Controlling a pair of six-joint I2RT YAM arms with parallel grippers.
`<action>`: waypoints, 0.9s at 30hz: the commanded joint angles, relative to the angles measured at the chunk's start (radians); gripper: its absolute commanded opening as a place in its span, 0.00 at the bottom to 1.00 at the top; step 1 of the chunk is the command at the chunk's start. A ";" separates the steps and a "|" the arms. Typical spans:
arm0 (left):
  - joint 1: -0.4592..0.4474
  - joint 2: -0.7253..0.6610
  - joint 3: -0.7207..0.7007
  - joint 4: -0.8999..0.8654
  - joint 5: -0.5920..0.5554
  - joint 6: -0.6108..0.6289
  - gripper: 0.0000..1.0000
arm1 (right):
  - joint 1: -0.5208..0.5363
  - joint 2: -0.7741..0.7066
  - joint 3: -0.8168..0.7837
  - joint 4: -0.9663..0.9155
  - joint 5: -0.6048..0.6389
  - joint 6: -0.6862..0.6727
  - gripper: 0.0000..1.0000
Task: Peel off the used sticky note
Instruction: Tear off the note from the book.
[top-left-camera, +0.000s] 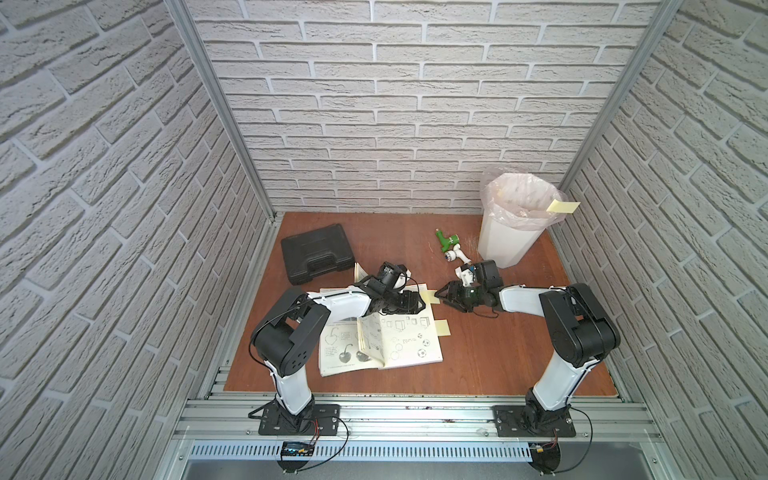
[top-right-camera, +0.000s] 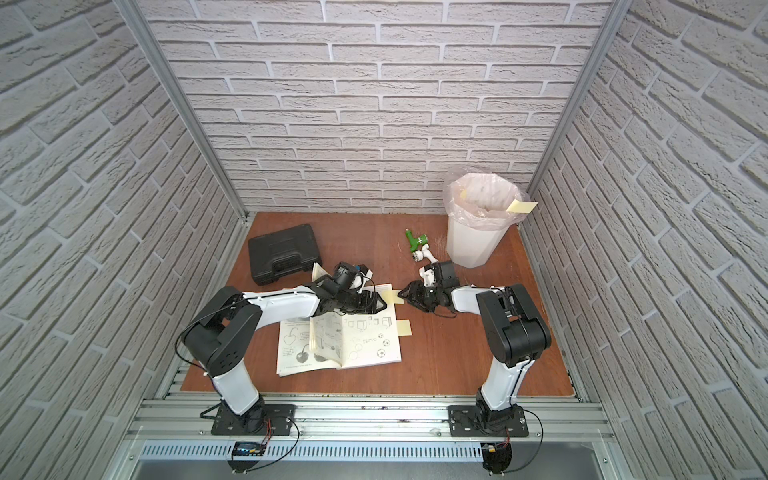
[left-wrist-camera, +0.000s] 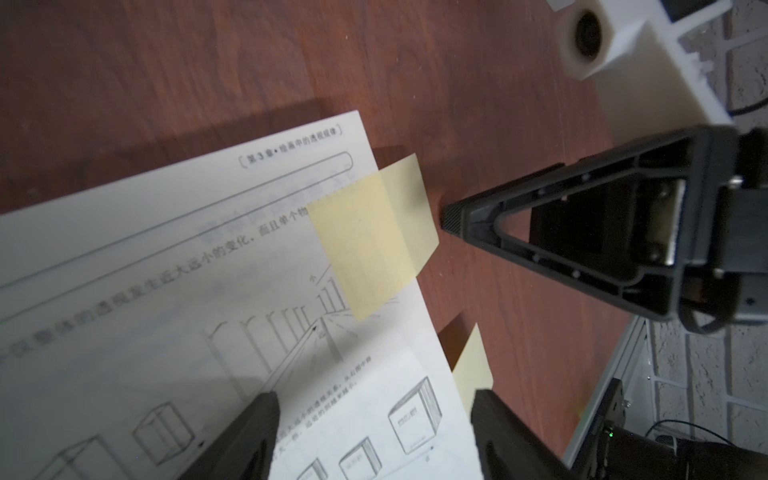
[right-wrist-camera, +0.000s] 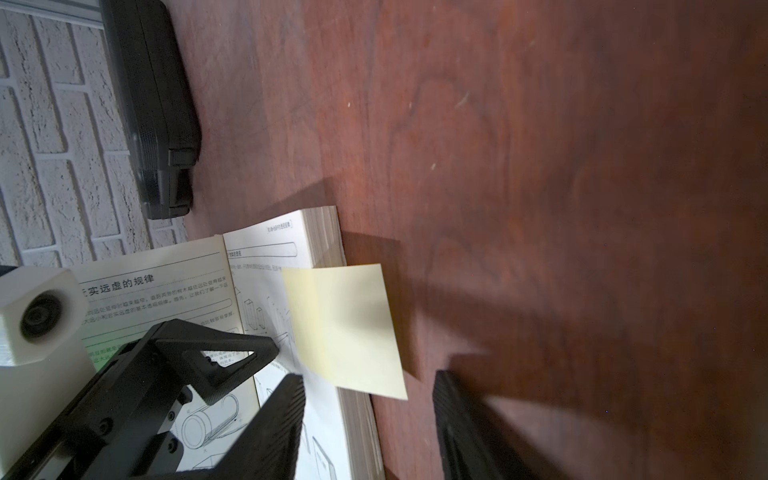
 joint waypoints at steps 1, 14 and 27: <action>-0.005 0.018 -0.006 0.034 0.003 -0.004 0.78 | 0.014 0.044 -0.029 0.038 -0.012 0.042 0.55; -0.005 0.028 -0.007 0.039 0.004 -0.005 0.78 | 0.021 0.060 -0.050 0.157 -0.062 0.136 0.49; -0.005 0.033 -0.025 0.053 0.001 -0.007 0.77 | 0.029 0.008 -0.079 0.244 -0.084 0.223 0.28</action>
